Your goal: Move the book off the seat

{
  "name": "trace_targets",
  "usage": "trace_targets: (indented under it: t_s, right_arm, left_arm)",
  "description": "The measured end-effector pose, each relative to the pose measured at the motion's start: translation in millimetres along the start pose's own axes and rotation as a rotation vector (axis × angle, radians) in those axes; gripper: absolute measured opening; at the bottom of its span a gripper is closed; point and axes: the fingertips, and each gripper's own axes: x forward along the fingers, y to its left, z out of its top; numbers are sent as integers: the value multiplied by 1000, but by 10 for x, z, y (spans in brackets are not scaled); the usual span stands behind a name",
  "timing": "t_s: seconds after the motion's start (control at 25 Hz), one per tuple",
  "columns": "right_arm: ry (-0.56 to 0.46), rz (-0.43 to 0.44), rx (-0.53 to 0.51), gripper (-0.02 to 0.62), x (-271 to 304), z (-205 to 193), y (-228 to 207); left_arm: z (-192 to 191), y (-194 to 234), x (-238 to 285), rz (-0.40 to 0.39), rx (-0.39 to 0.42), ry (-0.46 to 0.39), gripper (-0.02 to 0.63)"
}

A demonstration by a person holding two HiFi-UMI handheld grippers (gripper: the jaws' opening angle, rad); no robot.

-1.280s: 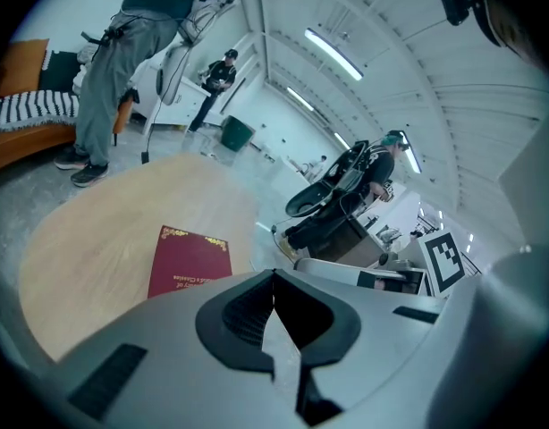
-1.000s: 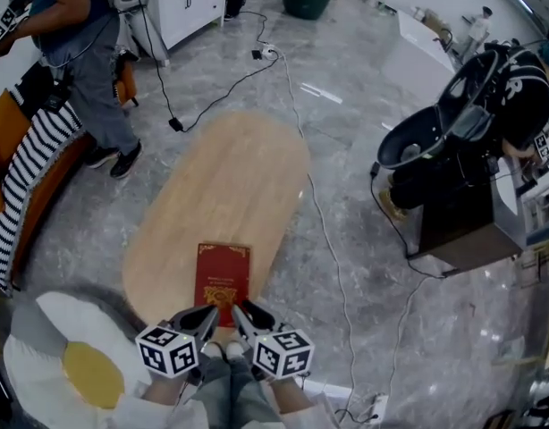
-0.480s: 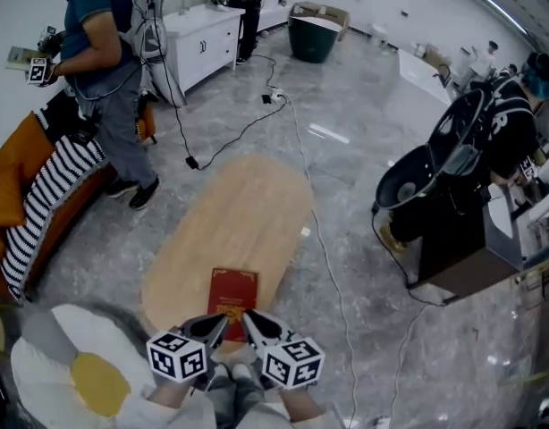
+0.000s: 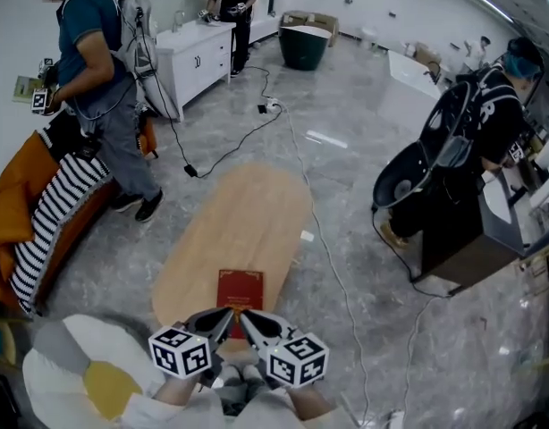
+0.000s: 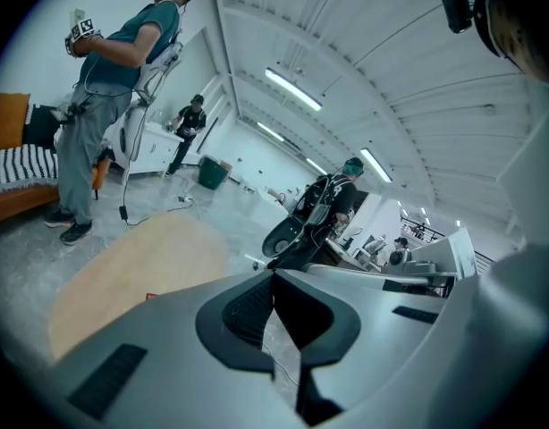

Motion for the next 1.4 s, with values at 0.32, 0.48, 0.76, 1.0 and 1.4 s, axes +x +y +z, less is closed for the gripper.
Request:
trace_targets:
  t_s: [0.32, 0.48, 0.76, 1.0, 1.4]
  right_arm:
    - [-59, -49, -56, 15, -52, 135, 27]
    - [-61, -58, -71, 12, -45, 193, 2]
    - [-51, -63, -87, 12, 0, 209, 39]
    - [-44, -64, -96, 12, 6, 225, 23]
    - [-27, -59, -102, 12, 6, 195, 85]
  left_arm:
    - [96, -47, -44, -5, 44, -21, 6]
    - [139, -52, -3, -8, 54, -21, 6]
    - [177, -53, -11, -9, 69, -19, 6]
    - [184, 7, -37, 6, 57, -31, 6]
    - [197, 3, -113, 13, 58, -39, 6]
